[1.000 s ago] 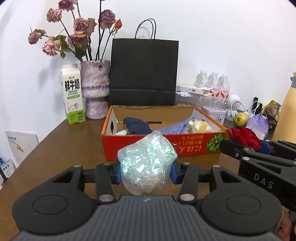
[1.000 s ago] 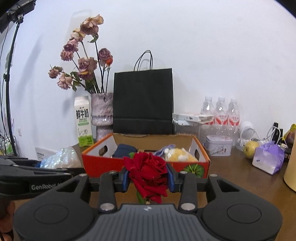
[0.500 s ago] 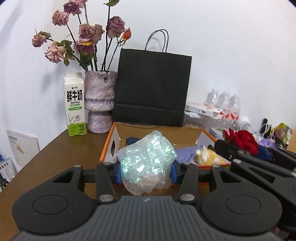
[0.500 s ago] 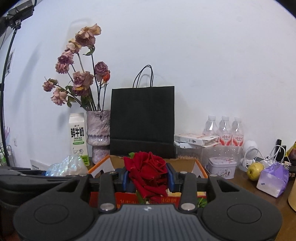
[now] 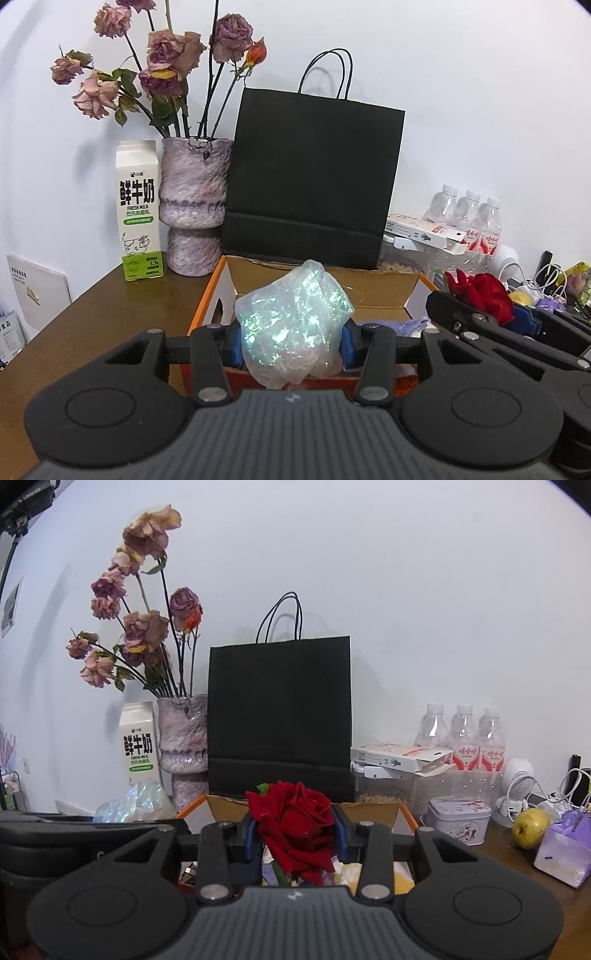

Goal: Organize objects
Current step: 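Lift the plastic bag and rose and carry both over the red box, then lower the plastic bag and rose into the red box and open both tools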

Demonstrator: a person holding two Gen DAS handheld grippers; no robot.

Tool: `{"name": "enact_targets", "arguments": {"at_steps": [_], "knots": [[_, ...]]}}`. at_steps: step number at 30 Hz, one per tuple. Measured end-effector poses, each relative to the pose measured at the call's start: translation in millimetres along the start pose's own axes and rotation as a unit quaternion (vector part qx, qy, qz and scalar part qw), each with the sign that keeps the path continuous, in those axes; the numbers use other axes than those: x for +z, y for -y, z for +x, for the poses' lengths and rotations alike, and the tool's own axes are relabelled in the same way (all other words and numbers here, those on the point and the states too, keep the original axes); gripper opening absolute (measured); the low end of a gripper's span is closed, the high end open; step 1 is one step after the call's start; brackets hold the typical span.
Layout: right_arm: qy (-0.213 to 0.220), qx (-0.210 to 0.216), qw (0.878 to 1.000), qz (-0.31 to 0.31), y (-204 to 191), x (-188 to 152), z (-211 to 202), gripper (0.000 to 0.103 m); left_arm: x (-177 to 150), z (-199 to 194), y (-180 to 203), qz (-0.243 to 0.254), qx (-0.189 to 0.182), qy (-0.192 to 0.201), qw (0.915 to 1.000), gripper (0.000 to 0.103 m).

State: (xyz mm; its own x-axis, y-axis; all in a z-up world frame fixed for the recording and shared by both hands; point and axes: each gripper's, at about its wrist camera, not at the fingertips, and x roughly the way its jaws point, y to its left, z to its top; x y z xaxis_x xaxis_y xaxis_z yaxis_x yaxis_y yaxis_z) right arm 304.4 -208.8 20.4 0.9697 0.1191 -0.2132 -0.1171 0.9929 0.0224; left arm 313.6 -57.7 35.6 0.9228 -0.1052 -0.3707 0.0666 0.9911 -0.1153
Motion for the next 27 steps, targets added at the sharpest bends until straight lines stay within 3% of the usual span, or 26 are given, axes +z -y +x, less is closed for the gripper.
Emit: {"name": "enact_targets", "arguments": {"at_steps": [27], "knots": [[-0.04, -0.003, 0.999, -0.01, 32.8, 1.1, 102.5, 0.037, 20.9, 88.6, 5.9, 0.023, 0.005, -0.003, 0.9997, 0.047]]}}
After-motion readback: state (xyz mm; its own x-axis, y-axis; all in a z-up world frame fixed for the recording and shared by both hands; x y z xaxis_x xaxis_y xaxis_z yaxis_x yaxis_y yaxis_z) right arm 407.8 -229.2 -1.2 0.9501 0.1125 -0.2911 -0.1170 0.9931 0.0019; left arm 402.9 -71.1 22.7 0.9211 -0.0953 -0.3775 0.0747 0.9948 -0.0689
